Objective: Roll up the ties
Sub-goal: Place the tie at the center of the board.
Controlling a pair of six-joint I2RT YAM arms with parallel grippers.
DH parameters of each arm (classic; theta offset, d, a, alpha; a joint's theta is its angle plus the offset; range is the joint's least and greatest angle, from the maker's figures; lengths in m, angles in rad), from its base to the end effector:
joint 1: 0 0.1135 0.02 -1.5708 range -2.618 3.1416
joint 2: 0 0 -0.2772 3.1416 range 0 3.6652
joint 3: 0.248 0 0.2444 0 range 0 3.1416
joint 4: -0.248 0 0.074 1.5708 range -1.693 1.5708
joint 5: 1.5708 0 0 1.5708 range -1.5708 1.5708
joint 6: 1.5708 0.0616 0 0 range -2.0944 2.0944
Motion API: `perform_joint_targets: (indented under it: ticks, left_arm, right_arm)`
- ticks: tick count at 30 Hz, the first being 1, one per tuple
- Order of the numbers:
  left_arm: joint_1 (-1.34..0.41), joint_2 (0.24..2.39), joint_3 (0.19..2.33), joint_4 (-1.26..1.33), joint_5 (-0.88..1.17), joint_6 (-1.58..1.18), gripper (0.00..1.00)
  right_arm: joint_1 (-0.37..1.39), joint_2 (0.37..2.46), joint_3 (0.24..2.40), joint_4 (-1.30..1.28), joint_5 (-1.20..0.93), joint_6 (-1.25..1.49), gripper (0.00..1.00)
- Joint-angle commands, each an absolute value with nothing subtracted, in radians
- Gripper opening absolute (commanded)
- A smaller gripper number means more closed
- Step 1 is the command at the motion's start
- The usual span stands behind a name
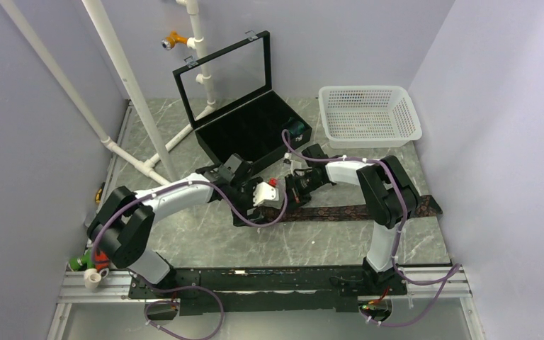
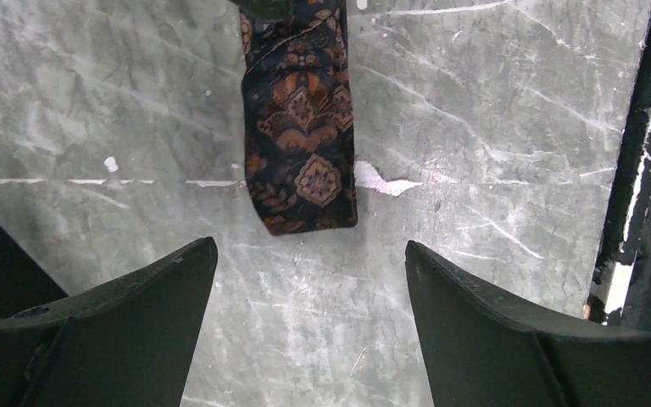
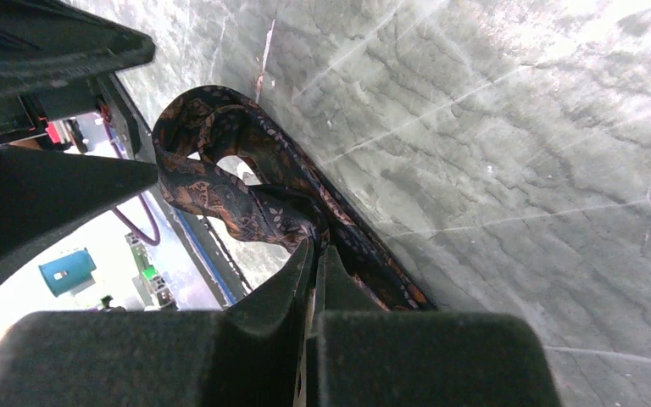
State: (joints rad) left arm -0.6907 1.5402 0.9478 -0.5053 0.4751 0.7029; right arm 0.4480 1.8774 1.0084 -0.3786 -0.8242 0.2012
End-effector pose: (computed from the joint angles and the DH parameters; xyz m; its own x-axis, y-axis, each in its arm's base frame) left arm 0.2135 -0.2130 0.1934 -0.0534 0.7899 -0.6109 0.9984 0.0550 -0.0161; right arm 0.2862 0.1877 0.1257 -0.9382 -0.3003 -0.1721 -0.3233 0.5829 0.7454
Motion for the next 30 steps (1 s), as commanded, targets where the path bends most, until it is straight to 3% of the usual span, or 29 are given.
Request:
perform_joint_targets:
  ticks: [1, 6, 13, 18, 30]
  left_arm:
    - [-0.73, 1.575, 0.957, -0.427, 0.446, 0.706, 0.87]
    - [-0.751, 1.682, 1.059, -0.472, 0.422, 0.704, 0.8]
    - [-0.776, 1.681, 1.087, -0.447, 0.442, 0.658, 0.43]
    - [-0.795, 1.65, 1.111, -0.406, 0.534, 0.59, 0.42]
    - [-0.845, 1.816, 1.152, -0.337, 0.516, 0.563, 0.46]
  right_arm:
    - [0.446, 1.862, 1.021, -0.362, -0.839, 0.187, 0.0]
    - [0.447, 1.865, 1.009, -0.361, -0.824, 0.178, 0.0]
    - [0.446, 1.866, 1.0, -0.354, -0.825, 0.177, 0.0]
    - [0.448, 1.872, 1.001, -0.344, -0.829, 0.187, 0.0]
    - [0.445, 1.862, 0.988, -0.311, -0.871, 0.232, 0.0]
